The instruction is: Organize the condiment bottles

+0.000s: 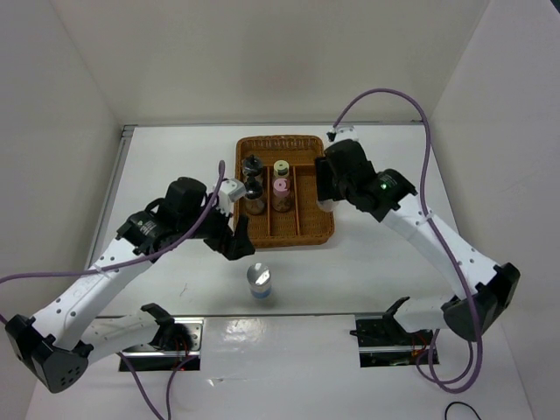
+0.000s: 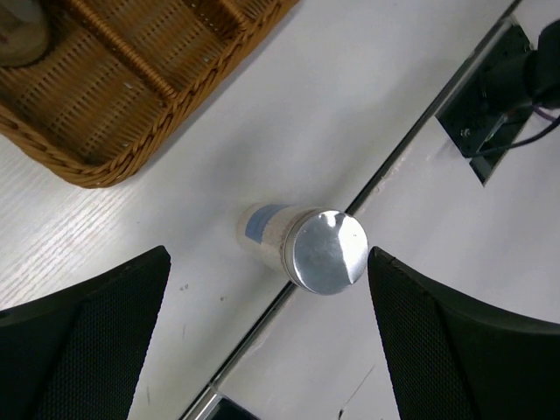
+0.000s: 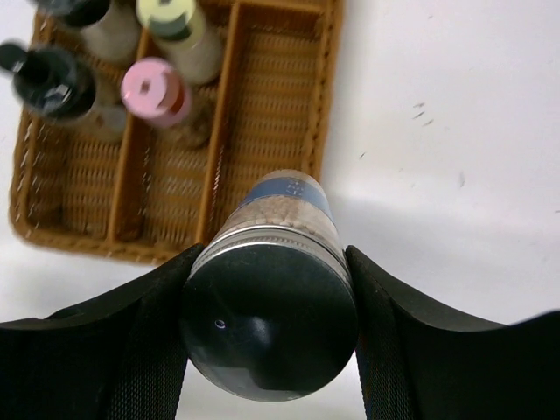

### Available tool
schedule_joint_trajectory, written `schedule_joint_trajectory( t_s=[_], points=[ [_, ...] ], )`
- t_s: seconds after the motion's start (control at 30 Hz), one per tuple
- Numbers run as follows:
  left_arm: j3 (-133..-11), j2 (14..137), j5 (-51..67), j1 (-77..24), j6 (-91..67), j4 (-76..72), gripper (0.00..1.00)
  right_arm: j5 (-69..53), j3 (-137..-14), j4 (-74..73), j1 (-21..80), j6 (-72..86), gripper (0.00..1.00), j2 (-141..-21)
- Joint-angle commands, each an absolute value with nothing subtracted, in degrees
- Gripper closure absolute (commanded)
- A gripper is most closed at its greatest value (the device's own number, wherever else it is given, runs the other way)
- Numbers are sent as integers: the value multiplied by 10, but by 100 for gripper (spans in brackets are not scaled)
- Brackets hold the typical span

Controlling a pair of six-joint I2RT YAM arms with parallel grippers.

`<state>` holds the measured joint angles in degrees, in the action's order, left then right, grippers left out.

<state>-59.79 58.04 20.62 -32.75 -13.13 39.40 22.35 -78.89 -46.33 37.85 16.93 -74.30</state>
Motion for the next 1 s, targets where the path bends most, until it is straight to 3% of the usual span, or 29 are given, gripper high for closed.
schedule_joint_trajectory(
  t_s=[0.0, 0.57, 0.97],
  points=[
    [-632, 574, 242, -342, -92, 377, 1, 249, -859, -391, 357, 125, 60, -788],
    [-632, 570, 247, -347, -52, 359, 1, 179, -1024, -281, 277, 105, 60, -1053],
    [-632, 570, 242, -352, -40, 370, 1, 173, -1042, -270, 272, 93, 60, -1132]
  ],
)
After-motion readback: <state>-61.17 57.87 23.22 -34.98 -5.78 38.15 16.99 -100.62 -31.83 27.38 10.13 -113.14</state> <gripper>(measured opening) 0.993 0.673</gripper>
